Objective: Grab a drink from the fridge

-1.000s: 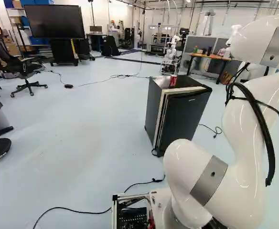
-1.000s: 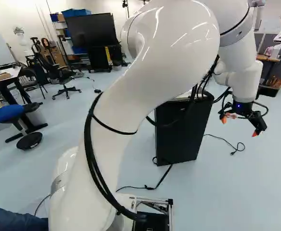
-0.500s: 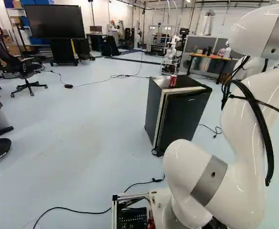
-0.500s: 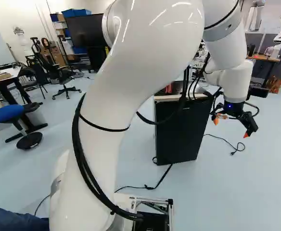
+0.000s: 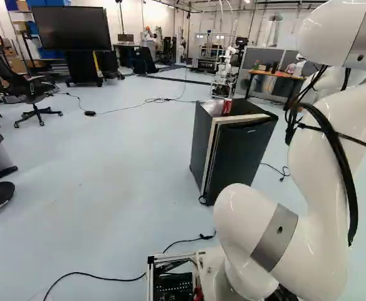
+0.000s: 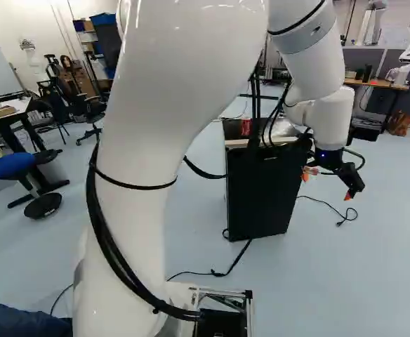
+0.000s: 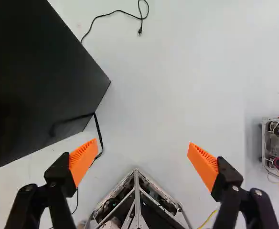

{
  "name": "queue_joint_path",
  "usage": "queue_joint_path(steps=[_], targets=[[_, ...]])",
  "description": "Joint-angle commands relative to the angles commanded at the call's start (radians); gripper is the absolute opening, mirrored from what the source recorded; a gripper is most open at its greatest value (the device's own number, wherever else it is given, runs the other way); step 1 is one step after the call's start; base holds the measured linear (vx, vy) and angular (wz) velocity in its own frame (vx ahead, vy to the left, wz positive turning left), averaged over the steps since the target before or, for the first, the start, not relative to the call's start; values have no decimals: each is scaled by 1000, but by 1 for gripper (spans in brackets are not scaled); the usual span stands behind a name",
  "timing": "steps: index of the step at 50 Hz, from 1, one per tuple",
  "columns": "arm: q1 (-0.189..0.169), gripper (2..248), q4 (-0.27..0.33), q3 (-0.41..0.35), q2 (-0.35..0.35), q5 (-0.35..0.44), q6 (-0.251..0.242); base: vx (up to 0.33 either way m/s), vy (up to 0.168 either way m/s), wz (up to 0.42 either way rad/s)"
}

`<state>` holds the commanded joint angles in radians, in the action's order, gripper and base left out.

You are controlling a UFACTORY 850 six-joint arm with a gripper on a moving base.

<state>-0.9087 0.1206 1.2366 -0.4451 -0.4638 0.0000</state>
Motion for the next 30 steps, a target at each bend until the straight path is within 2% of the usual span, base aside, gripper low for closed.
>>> queue_joint_path(steps=[30], targets=[[44, 247, 0, -146, 100, 84, 0, 0, 0, 0]])
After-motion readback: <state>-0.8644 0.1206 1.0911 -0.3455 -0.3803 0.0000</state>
